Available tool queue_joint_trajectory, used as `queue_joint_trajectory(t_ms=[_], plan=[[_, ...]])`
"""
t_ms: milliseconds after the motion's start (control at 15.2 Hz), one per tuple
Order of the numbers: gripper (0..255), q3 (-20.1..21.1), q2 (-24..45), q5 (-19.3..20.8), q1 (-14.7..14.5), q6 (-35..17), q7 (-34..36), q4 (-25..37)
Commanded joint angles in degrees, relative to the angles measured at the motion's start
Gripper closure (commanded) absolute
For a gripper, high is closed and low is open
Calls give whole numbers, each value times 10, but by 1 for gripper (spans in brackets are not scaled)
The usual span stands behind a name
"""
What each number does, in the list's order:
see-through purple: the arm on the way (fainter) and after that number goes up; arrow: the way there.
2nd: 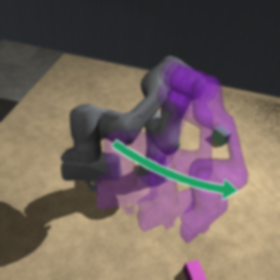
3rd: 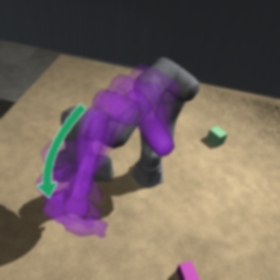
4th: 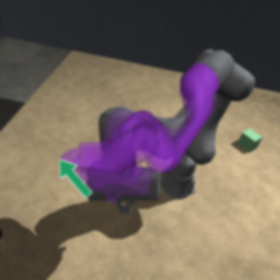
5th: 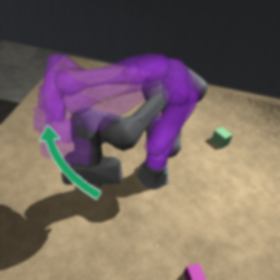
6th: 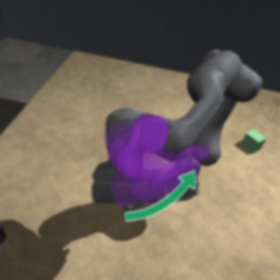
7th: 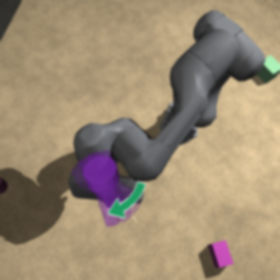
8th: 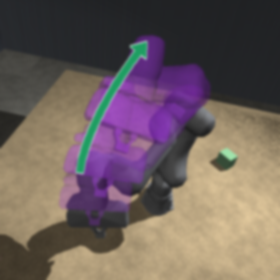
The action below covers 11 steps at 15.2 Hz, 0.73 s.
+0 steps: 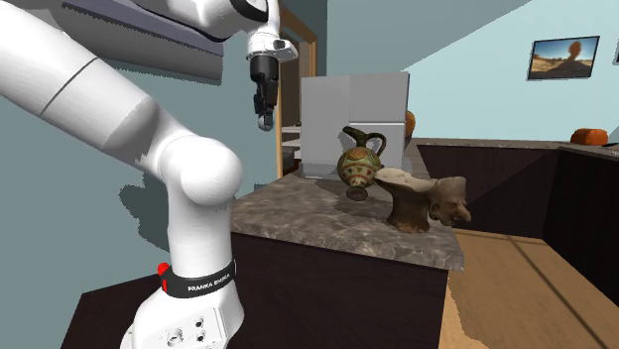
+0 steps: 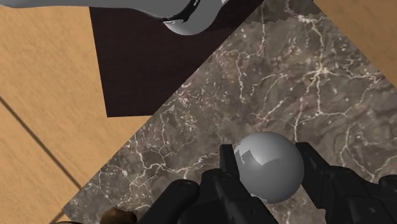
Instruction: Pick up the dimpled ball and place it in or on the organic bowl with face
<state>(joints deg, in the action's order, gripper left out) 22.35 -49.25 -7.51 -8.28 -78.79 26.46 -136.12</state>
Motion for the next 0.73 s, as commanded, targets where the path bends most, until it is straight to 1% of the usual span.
queue_joint_trajectory(t_ms=[0, 330, 660], plan=[[255, -20, 7, 20, 9, -6, -22, 0], [255, -74, 39, 76, 37, -38, -83, 3], [255, -125, 87, 126, 67, -73, -139, 21]])
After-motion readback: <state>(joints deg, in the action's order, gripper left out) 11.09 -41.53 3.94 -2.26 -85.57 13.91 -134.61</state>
